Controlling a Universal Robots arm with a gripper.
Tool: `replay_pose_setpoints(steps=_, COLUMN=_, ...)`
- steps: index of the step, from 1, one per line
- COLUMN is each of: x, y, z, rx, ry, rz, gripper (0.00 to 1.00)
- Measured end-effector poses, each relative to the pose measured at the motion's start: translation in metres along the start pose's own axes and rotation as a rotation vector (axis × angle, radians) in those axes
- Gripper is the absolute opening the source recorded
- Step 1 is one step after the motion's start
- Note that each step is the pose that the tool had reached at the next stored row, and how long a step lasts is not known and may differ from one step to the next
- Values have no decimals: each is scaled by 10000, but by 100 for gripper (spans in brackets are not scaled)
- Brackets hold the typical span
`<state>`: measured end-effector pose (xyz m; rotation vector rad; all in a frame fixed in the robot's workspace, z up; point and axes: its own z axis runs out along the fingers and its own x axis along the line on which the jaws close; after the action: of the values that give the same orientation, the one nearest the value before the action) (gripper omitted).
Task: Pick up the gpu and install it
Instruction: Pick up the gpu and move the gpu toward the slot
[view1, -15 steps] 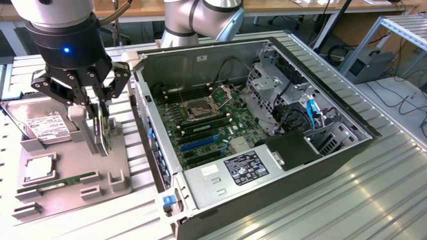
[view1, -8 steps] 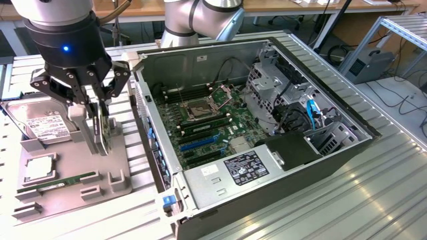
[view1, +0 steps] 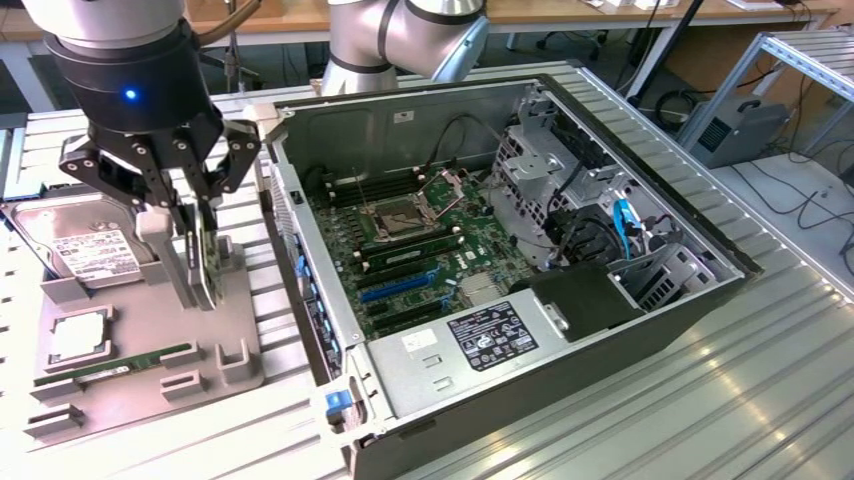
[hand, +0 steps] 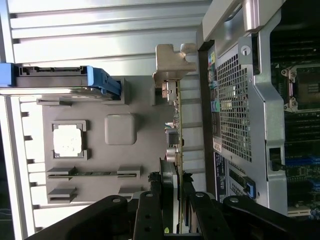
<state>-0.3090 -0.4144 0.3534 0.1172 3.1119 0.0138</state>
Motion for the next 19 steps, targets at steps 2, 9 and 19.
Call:
replay_pose_setpoints(steps=2, x=0, y=0, z=-5, rx=0, ry=0, rz=0, gripper=27)
replay_pose_setpoints(steps=9, x=-1, y=0, z=-24, rx=0, ry=0, rz=0, gripper=27)
replay_pose_setpoints(steps=19, x=-1, y=1, z=-52, rx=0, ry=0, rz=0, gripper=27)
